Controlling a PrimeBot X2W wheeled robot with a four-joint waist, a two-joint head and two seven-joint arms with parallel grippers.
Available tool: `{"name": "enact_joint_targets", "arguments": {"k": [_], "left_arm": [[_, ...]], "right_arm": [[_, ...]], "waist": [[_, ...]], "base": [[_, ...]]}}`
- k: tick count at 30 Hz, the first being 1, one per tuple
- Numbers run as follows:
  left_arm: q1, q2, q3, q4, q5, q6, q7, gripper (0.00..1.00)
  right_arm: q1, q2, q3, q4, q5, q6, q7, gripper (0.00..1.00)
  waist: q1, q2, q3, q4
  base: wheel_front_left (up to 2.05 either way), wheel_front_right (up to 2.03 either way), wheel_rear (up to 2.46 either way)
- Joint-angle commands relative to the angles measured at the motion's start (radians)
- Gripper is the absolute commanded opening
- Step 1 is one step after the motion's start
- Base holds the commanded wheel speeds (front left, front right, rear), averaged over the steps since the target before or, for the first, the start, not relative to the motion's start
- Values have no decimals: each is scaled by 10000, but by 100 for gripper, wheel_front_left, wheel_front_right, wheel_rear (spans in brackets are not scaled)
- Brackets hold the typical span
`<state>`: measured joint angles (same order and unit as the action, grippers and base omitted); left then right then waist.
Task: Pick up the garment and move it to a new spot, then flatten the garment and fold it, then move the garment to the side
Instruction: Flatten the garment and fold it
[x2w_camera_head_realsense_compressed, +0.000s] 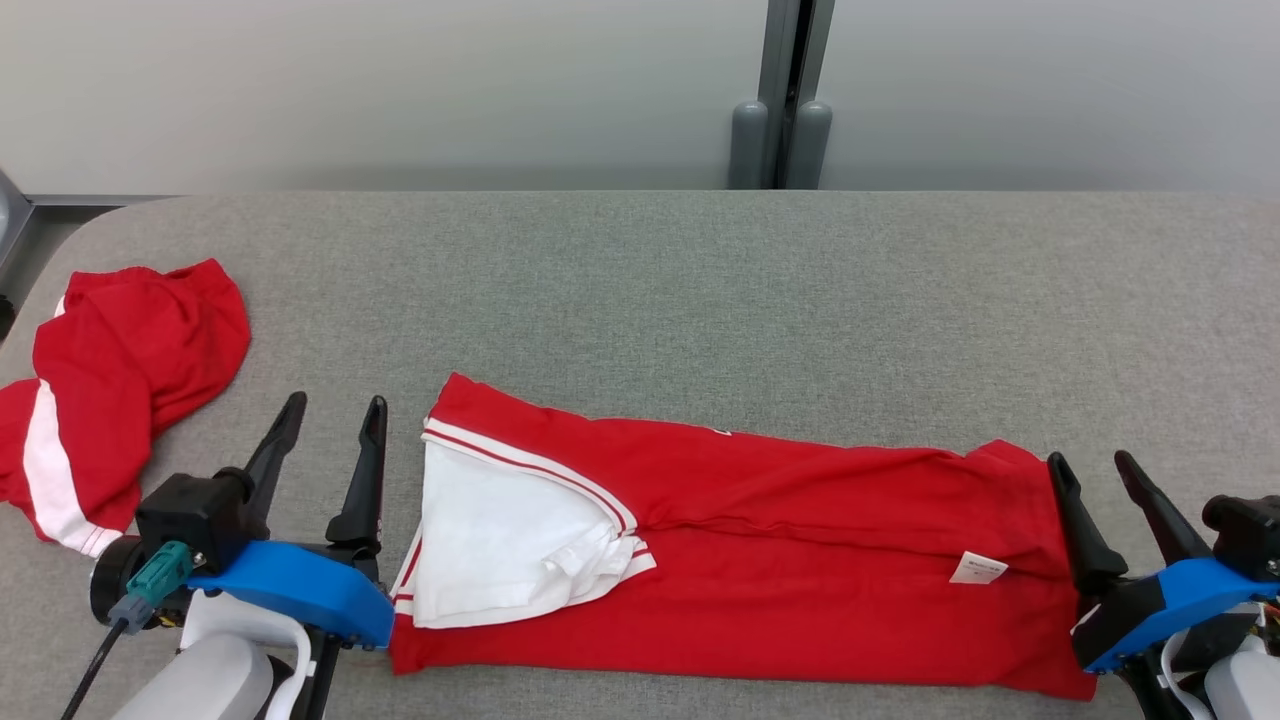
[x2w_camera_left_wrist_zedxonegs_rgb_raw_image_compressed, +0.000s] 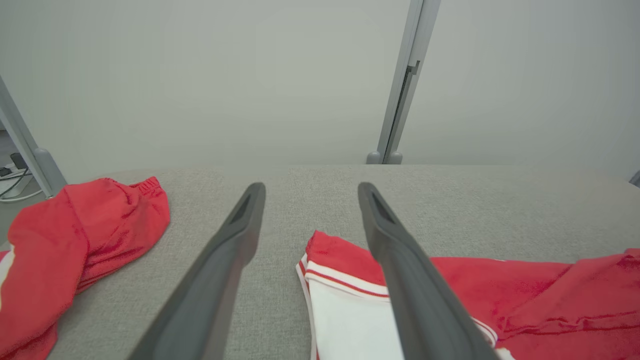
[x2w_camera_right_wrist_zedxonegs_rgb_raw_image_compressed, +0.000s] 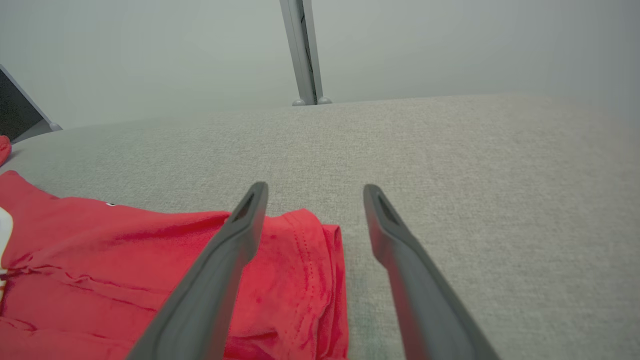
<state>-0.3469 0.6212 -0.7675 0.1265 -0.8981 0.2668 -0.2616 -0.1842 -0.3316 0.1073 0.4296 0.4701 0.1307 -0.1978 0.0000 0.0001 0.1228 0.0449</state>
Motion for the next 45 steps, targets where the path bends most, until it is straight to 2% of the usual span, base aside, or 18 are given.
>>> {"name": "enact_joint_targets", "arguments": {"k": [1, 6, 12, 18, 25, 26, 28, 30, 31, 36, 45], "left_arm": [[379, -222, 539, -142, 490, 88, -43, 100], [1285, -996, 2240, -560, 2019, 0, -45, 100], [2146, -2013, 3988, -786, 3658, -419, -45, 100], [2759, -3071, 5531, -868, 4940, -985, -45, 100], [3270, -4046, 6831, -698, 6188, -1660, -46, 100], [3312, -4148, 6935, -670, 6380, -1749, -44, 100], [3387, -4336, 7144, -594, 6688, -1920, -45, 100], [3408, -4503, 7319, -536, 6970, -2071, -45, 100], [3433, -4576, 7410, -479, 7096, -2144, -45, 100], [3480, -4901, 7801, -364, 7542, -2412, -45, 100], [3510, -5215, 8259, -242, 8007, -2842, -45, 100]], "right_arm": [[104, 141, -111, 93, -120, 1, 162, 100], [224, 474, -494, 465, -328, 1, 612, 100], [336, 758, -755, 829, -473, 1, 947, 100], [471, 1040, -732, 1189, -511, 1, 1171, 100], [590, 1333, -628, 1688, -430, 1, 1323, 100], [612, 1363, -587, 1753, -399, 1, 1384, 93], [637, 1419, -520, 1921, -337, 1, 1499, 46], [620, 1472, -446, 2031, -266, 2, 1617, 27], [600, 1475, -422, 2059, -244, 4, 1614, 0], [390, 1263, -573, 1984, -71, -2, 1335, 0], [109, 156, -1963, 1728, -39, -5, 1010, 0]], "waist": [[0, -1, -8, 44], [0, -1, -12, 138], [0, -1, 97, 134], [0, -1, 190, 96], [0, -1, 169, 110], [0, -1, 165, 113], [0, -1, 160, 120], [0, -1, 155, 119], [0, -1, 150, 116], [0, -1, 104, 65], [0, -1, 56, -105]], "base": [[0, 0, 0], [0, 0, 0], [0, 0, 0], [0, 0, 0], [0, 0, 0], [0, 0, 0], [0, 0, 0], [0, 0, 0], [0, 0, 0], [0, 0, 0], [0, 0, 0]]}}
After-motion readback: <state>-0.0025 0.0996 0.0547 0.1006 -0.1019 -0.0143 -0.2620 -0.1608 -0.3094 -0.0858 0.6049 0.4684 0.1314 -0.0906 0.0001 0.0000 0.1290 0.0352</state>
